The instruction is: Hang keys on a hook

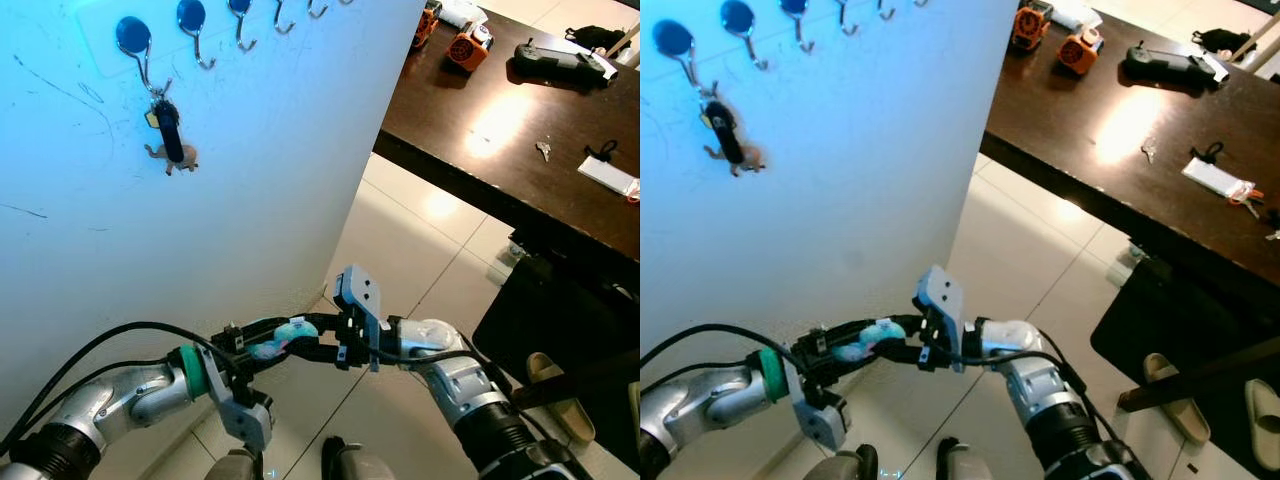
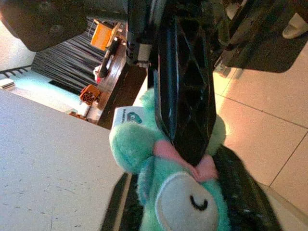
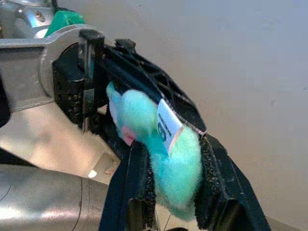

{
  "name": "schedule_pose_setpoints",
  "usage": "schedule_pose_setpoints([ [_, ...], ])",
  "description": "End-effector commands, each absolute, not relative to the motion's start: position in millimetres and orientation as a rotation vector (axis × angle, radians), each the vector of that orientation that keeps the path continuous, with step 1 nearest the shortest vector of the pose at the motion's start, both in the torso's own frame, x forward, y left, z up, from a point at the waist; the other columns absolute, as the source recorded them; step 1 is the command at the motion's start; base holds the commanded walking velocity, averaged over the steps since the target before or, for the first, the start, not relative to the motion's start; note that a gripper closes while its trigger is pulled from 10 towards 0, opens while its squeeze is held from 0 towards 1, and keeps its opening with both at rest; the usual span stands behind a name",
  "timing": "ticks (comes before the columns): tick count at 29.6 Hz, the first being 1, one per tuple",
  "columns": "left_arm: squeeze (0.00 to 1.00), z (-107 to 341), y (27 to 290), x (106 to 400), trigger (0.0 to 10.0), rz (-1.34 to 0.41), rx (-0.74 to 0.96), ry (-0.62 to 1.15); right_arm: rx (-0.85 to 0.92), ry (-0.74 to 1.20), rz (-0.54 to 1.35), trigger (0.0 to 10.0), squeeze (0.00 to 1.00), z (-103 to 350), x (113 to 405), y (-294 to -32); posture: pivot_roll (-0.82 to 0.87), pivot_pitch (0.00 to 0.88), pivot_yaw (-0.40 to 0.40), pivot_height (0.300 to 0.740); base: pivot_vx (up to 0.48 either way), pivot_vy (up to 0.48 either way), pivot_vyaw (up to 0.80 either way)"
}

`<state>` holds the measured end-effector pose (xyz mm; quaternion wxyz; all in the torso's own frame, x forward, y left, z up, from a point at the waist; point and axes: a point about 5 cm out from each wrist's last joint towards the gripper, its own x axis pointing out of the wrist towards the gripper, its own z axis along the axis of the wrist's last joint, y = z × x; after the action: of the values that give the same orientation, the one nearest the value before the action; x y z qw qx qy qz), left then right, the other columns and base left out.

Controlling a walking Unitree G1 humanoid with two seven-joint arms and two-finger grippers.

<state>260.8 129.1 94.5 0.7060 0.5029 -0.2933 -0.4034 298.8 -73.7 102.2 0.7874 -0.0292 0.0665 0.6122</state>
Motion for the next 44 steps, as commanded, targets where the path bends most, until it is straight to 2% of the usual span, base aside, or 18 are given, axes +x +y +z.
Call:
schedule_pose_setpoints([
  [1, 1.00, 92, 108, 246, 10.0, -0.999, 1.057, -0.727, -0.030, 0.120, 1.314, 0.0, 0.00, 102, 296, -64, -0.07, 0.165, -0.021, 0.740, 0.000, 0.000, 0.00],
  [2, 0.00, 93, 110, 245, 10.0, -1.002, 1.058, -0.737, -0.031, 0.117, 1.297, 0.0, 0.00, 102, 298, -65, -0.07, 0.164, -0.022, 0.740, 0.000, 0.000, 0.00],
  [9, 0.00, 96, 120, 240, 10.0, -1.012, 1.062, -0.759, -0.042, 0.112, 1.249, 0.0, 0.00, 102, 303, -67, -0.07, 0.163, -0.022, 0.740, 0.000, 0.000, 0.00],
  [15, 0.00, 108, 143, 219, 10.0, -1.043, 1.038, -0.776, -0.062, 0.133, 1.068, 0.0, 0.00, 92, 314, -78, -0.07, 0.171, -0.016, 0.740, 0.000, 0.000, 0.00],
  [28, 0.00, 108, 151, 221, 10.0, -0.987, 1.039, -0.734, -0.063, 0.129, 1.039, 0.0, 0.00, 90, 313, -81, -0.06, 0.182, -0.010, 0.740, 0.000, 0.000, 0.00],
  [29, 0.00, 93, 154, 228, 10.0, -0.898, 1.018, -0.605, -0.042, 0.033, 1.022, 10.0, 0.00, 106, 309, -84, -0.07, 0.187, -0.011, 0.740, 0.000, 0.000, 0.00],
  [30, 0.00, 93, 154, 228, 10.0, -0.898, 1.018, -0.605, -0.042, 0.033, 1.022, 10.0, 0.00, 106, 309, -84, -0.07, 0.187, -0.011, 0.740, 0.000, 0.000, 0.00],
  [31, 0.00, 78, 155, 233, 10.0, -0.831, 0.993, -0.492, -0.028, -0.065, 1.000, 10.0, 0.00, 124, 305, -88, -0.09, 0.189, -0.008, 0.740, 0.000, 0.000, 0.00],
  [32, 0.00, 78, 155, 233, 10.0, -0.831, 0.993, -0.492, -0.028, -0.065, 1.000, 10.0, 0.00, 124, 305, -88, -0.09, 0.189, -0.008, 0.740, 0.000, 0.000, 0.00],
  [33, 0.00, 66, 152, 239, 10.0, -0.759, 0.961, -0.402, -0.018, -0.157, 0.976, 10.0, 0.00, 144, 298, -93, -0.09, 0.190, -0.001, 0.740, 0.000, 0.000, 0.00],
  [35, 0.00, 66, 152, 239, 10.0, -0.759, 0.961, -0.402, -0.018, -0.157, 0.976, 10.0, 0.00, 144, 298, -93, -0.09, 0.190, -0.001, 0.740, 0.000, 0.000, 0.00],
  [37, 0.00, 59, 148, 243, 10.0, -0.714, 0.932, -0.344, -0.021, -0.222, 0.954, 10.0, 0.00, 159, 292, -97, -0.09, 0.190, -0.001, 0.740, 0.000, 0.000, 0.00],
  [39, 0.00, 55, 139, 256, 10.0, -0.637, 0.891, -0.291, -0.080, -0.379, 0.886, 10.0, 0.00, 201, 281, -106, -0.14, 0.192, 0.041, 0.740, 0.000, 0.000, 0.00],
  [44, 0.00, 50, 134, 261, 10.0, -0.636, 0.875, -0.249, -0.147, -0.474, 0.842, 10.0, 0.00, 224, 275, -109, -0.16, 0.193, 0.052, 0.740, 0.000, 0.000, 0.00],
])
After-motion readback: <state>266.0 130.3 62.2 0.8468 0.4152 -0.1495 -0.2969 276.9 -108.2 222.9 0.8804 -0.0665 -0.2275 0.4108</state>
